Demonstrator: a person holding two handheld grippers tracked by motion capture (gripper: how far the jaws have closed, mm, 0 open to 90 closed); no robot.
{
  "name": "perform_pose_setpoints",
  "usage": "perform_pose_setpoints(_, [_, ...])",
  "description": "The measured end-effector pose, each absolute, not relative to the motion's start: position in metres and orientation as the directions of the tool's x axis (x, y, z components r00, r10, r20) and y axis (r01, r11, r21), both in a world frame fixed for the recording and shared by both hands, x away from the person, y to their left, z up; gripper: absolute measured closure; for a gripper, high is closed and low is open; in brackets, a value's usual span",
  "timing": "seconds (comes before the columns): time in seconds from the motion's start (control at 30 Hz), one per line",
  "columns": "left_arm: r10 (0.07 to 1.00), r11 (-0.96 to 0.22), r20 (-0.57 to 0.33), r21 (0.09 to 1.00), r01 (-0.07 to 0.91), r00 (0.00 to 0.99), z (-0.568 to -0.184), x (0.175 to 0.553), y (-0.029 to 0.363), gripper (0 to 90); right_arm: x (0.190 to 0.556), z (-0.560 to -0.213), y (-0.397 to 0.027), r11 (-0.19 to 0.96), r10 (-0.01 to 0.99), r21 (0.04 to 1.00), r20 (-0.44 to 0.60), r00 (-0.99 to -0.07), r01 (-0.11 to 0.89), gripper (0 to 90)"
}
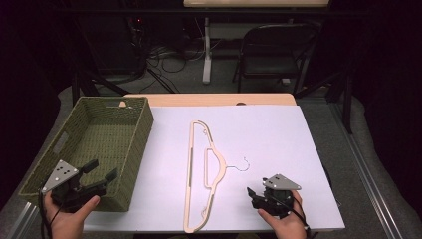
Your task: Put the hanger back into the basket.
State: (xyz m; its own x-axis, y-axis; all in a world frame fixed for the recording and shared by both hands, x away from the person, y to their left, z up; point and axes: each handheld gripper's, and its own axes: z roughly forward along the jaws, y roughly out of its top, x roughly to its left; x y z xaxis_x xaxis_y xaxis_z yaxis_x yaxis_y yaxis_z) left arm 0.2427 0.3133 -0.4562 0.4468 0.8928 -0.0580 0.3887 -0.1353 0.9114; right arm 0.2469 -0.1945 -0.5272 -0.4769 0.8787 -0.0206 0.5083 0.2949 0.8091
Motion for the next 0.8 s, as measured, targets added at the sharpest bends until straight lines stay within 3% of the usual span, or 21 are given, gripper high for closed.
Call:
perform_pose_setpoints(0.4, [0.878,-0.158,-0.048,0.911,0.382,0.477,-0.457,0.243,0.302,25.6,0.256,-0.535,-0.125,0.366,0.809,0.772,0.013,-0.588,0.519,36.7])
perform_pose_setpoints(0.8, [0.872,-0.167,-0.043,0.911,0.378,0.488,-0.457,0.242,0.297,25.5,0.267,-0.547,-0.088,0.415,0.784,0.739,0.004,-0.62,0.53,36.6])
